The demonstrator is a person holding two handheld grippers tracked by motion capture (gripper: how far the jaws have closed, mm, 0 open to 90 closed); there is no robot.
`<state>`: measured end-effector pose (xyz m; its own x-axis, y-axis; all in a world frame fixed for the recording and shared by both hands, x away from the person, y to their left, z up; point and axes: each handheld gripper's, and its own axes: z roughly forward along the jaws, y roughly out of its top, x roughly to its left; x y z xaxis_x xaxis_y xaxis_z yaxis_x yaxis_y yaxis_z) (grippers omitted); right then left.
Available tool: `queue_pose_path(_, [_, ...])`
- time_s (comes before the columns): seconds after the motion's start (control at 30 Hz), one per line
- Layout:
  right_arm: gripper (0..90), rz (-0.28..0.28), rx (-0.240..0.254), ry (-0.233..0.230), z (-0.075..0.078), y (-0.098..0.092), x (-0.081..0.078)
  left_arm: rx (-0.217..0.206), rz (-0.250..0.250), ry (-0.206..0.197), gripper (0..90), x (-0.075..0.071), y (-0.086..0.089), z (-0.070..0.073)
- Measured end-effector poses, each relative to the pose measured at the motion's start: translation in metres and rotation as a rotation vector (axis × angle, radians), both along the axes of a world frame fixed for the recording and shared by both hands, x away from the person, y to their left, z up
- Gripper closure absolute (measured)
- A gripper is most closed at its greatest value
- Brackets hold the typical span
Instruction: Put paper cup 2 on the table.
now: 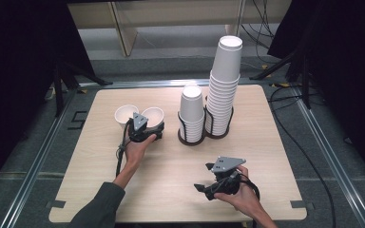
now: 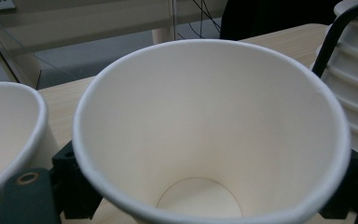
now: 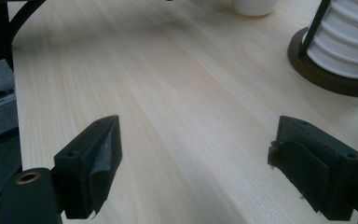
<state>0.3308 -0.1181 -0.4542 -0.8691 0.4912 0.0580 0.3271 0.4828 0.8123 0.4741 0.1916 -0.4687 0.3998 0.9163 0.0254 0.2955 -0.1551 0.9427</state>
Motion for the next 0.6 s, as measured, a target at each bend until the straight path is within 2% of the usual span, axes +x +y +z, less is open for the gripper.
queue_pose_path(0.17, [16.6, 0.004, 0.001, 0.002, 0.0002, 0.0001, -0.0003, 0.016, 0.006, 0.005, 14.3, 0.0, -0.0016, -0.0034])
queue_pose_path(0.33, [16.6, 0.013, -0.004, -0.006, 0.0002, 0.0004, -0.0001, 0.005, 0.007, 0.0, 13.3, 0.0004, -0.0009, -0.0049])
queue_pose_path(0.4, [16.6, 0.01, 0.0, 0.013, 0.0001, 0.0011, -0.0012, 0.006, 0.005, 0.006, 12.9, 0.0002, -0.0001, -0.0053])
queue_pose_path(0.6, [16.6, 0.017, -0.001, 0.012, -0.0001, 0.0015, -0.0011, 0.007, 0.003, 0.033, 13.2, -0.0043, 0.0003, -0.007])
